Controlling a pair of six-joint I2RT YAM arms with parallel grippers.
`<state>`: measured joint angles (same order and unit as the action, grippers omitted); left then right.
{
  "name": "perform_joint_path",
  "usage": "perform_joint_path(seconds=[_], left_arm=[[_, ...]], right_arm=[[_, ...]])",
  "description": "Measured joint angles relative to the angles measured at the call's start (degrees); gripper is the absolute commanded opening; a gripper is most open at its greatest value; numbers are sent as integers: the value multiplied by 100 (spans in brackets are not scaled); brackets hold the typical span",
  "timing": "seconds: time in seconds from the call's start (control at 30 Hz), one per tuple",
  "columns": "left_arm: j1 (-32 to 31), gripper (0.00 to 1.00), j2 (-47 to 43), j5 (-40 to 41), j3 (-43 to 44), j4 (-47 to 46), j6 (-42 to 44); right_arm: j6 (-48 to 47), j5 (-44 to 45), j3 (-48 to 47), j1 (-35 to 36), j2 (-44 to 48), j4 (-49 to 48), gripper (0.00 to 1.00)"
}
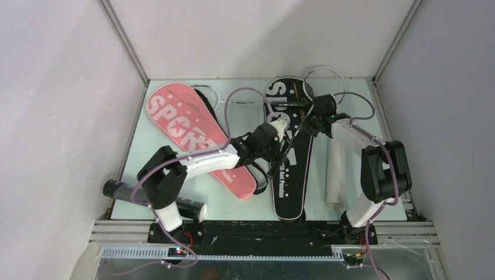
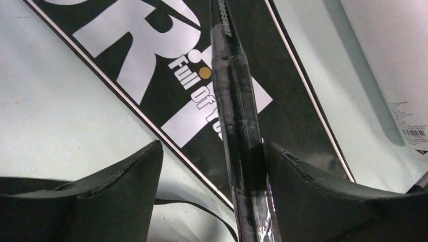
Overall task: Pack up the badminton gear
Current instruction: Pick up the racket from the center of the board.
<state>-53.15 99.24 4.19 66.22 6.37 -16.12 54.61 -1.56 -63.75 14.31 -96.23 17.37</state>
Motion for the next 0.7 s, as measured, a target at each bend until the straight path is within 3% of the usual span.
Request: perform_joint_path(seconds=[0.07,0.13,0.23,0.3,0.33,0.47,0.6,0.7], left_arm=[[-28,57,0,-44,0,31,-9],[-37,46,0,-125,0,46,-63],[-55,43,0,-236,2,81,-68],[-63,32,4,-339,28,131,-94],[-63,22,17,-404,70,170,-125],[-55,3,39,-481,192,260,-247],[-24,0,42,-544,236,326,-299],[-26,0,42,-599,247,348,-367]], right_arm=[[-2,-2,46,72,17,-13,0],[-7,-4,101,131,39,-57,0],[-24,-26,236,190,140,-166,0],[-48,-28,317,205,258,-221,0],[-72,-33,348,210,323,-258,0],[-170,-127,540,173,592,-553,0],[-267,-407,855,76,835,-1016,6],[-273,-815,1231,-63,986,-1631,20]])
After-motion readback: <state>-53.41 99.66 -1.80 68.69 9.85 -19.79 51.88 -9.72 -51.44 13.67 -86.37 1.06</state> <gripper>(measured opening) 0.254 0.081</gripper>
